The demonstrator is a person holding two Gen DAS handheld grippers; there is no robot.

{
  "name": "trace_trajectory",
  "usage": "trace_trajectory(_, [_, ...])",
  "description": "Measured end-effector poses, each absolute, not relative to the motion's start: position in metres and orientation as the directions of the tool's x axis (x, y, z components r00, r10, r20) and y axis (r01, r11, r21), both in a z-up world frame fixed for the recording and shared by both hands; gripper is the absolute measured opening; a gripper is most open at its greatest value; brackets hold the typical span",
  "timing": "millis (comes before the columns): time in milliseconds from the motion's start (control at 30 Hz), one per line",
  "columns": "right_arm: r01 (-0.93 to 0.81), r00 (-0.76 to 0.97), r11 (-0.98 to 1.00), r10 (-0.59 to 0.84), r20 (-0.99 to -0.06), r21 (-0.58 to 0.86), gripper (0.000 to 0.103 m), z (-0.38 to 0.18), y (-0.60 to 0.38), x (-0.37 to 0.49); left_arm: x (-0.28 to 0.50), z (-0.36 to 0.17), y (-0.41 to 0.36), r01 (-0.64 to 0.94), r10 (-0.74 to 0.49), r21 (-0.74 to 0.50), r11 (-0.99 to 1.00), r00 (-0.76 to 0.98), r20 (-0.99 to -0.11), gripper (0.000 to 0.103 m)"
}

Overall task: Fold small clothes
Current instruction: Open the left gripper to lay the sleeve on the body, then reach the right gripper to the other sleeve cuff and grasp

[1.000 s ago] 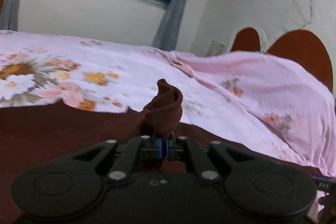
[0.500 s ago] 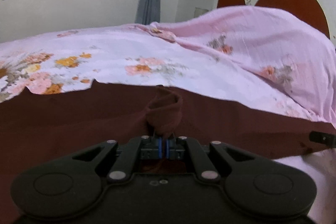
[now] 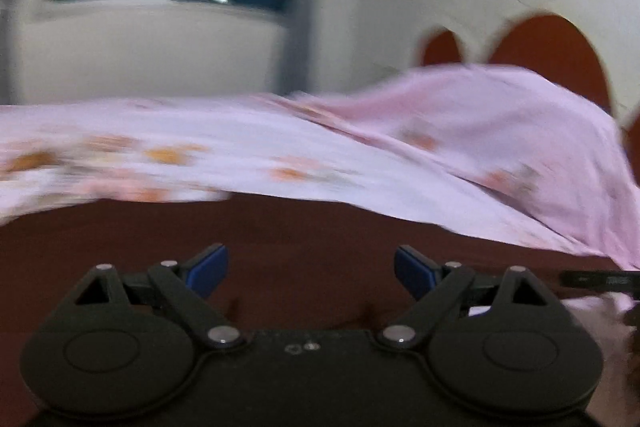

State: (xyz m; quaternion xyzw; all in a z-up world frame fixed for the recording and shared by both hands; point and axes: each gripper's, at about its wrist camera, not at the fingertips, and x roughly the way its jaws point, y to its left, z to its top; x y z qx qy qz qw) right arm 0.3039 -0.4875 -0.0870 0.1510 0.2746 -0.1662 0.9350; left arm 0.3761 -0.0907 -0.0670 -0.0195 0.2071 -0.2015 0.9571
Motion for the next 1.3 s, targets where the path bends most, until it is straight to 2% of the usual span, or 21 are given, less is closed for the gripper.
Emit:
trace_trajectory(167, [0.372,0.800,0.907,-0.205,-0.564,0.197,0.103,-0.085,-0.470,0.304,0.337,-0.070,0.029,0.045,-0.077,-0.089,0.995,0.915,-0.396,0.090])
trace_trajectory(233, [0.360,0.801,0.912,-0.196,-0.565,0.194,0.103,-0.083,-0.459,0.305,0.337,-0.075,0.063,-0.083,0.036,-0.082,0.993,0.890,-0.454,0.088])
trace_trajectory(400, [0.326,0.809,0.928,-0.175,-0.562,0.181,0.103,-0.076,-0.433,0.308,0.359,-0.090,0.079,-0.147,0.148,0.046,0.988,0.819,-0.555,0.087])
trace_trajectory(533, [0.331,0.809,0.929,-0.189,-0.557,0.166,0.103,-0.071,-0.430,0.306,0.375,-0.103,0.079,-0.176,0.210,0.116,0.978,0.778,-0.592,0.087])
trace_trajectory(667, [0.342,0.801,0.927,-0.203,-0.562,0.153,0.103,-0.071,-0.433,0.305,0.379,-0.109,0.096,-0.270,0.248,0.058,0.961,0.756,-0.605,0.089])
trace_trajectory(800, [0.342,0.802,0.926,-0.201,-0.563,0.156,0.103,-0.072,-0.432,0.304,0.364,-0.114,0.112,-0.330,0.237,-0.024,0.944,0.726,-0.645,0.089])
trace_trajectory(933, [0.337,0.807,0.927,-0.193,-0.558,0.166,0.103,-0.071,-0.432,0.303,0.341,-0.102,0.124,-0.365,0.242,-0.057,0.929,0.719,-0.652,0.085])
trace_trajectory(1000, [0.338,0.808,0.926,-0.194,-0.556,0.168,0.103,-0.071,-0.434,0.302,0.325,-0.083,0.124,-0.345,0.214,-0.126,0.930,0.788,-0.578,0.085])
trace_trajectory(1133, [0.341,0.804,0.925,-0.195,-0.562,0.169,0.103,-0.072,-0.434,0.303,0.355,-0.074,0.102,-0.294,0.240,-0.015,0.956,0.807,-0.539,0.086])
trace_trajectory(1167, [0.341,0.804,0.924,-0.192,-0.562,0.172,0.103,-0.071,-0.433,0.302,0.371,-0.088,0.100,-0.284,0.248,0.028,0.958,0.780,-0.574,0.087])
trace_trajectory(1200, [0.339,0.804,0.925,-0.191,-0.563,0.169,0.103,-0.070,-0.433,0.302,0.384,-0.106,0.102,-0.290,0.265,0.069,0.954,0.717,-0.645,0.088])
trace_trajectory(1233, [0.338,0.805,0.926,-0.192,-0.562,0.167,0.103,-0.069,-0.432,0.302,0.387,-0.116,0.107,-0.297,0.238,0.026,0.955,0.706,-0.667,0.088])
trace_trajectory(1300, [0.339,0.812,0.926,-0.198,-0.550,0.166,0.103,-0.065,-0.435,0.299,0.376,-0.104,0.112,-0.296,0.208,-0.036,0.955,0.747,-0.631,0.084])
